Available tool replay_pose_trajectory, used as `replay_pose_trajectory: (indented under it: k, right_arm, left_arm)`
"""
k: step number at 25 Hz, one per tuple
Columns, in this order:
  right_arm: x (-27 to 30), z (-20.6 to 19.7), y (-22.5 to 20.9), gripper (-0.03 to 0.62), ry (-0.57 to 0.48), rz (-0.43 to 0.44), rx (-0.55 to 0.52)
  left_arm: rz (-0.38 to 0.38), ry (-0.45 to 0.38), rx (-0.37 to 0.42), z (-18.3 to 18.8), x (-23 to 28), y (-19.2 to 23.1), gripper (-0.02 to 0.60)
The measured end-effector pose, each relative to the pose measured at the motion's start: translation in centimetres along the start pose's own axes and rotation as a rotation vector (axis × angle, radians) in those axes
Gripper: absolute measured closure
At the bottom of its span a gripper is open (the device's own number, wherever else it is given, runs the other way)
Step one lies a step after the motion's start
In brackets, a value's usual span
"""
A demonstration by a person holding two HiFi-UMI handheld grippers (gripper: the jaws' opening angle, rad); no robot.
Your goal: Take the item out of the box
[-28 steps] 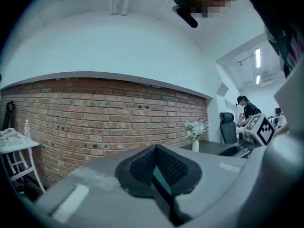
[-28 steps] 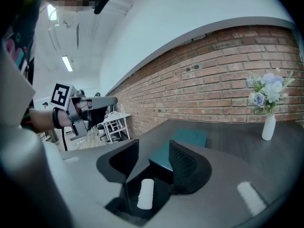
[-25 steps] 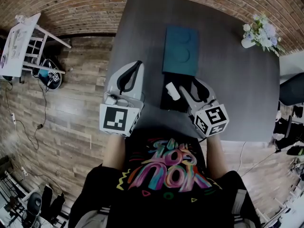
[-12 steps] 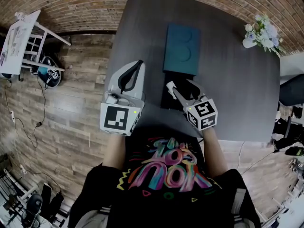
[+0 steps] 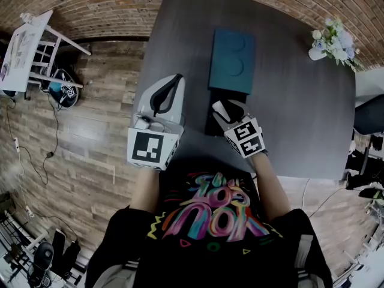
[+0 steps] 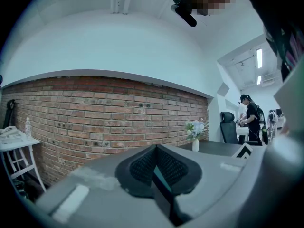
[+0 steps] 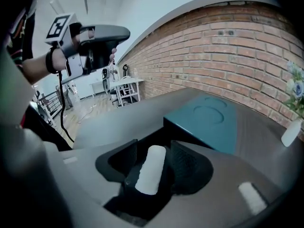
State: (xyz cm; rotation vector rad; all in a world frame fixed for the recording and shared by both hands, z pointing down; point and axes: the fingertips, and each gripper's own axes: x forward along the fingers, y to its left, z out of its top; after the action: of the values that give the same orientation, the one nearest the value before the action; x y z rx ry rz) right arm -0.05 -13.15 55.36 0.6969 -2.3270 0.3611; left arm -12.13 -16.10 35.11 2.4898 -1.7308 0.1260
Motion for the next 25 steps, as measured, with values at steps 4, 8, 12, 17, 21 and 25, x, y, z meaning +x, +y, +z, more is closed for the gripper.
replay_pose_trajectory:
  k: [4, 8, 12, 17, 21, 25]
  right_arm:
    - [0.8, -0.7, 0.1, 0.394, 0.049, 0.008, -0.011]
    - [1.2, -1.0, 0.4, 0.396, 0.099, 0.007, -0.036]
    - [1.8, -1.4, 0.7, 0.396, 0.156, 0.005, -0.052]
    - [2.3, -2.3, 0.8, 0.398, 0.238, 0.002, -0.073]
    - [2.8, -3.1, 0.9, 0.405, 0.322, 0.007, -0.100]
    - [3.1, -3.6, 0.7, 0.407, 0.386, -0.002, -0.091]
  left_arm:
    - [0.001, 0.003, -0.001, -0.1, -0.1, 0.0, 0.580]
    - [0.008, 0.005, -0.005, -0.1, -0.3, 0.3, 0.580]
    - [0.010, 0.002, -0.001, -0.2, -0.3, 0.5, 0.580]
    - [0.020, -0.004, -0.009, -0.2, -0.6, 0.6, 0.580]
    - [0.030, -0.011, -0.017, -0.2, -1.0, 0.9, 0.580]
    - [0.038, -0.011, -0.019, -0.3, -1.3, 1.2, 0.580]
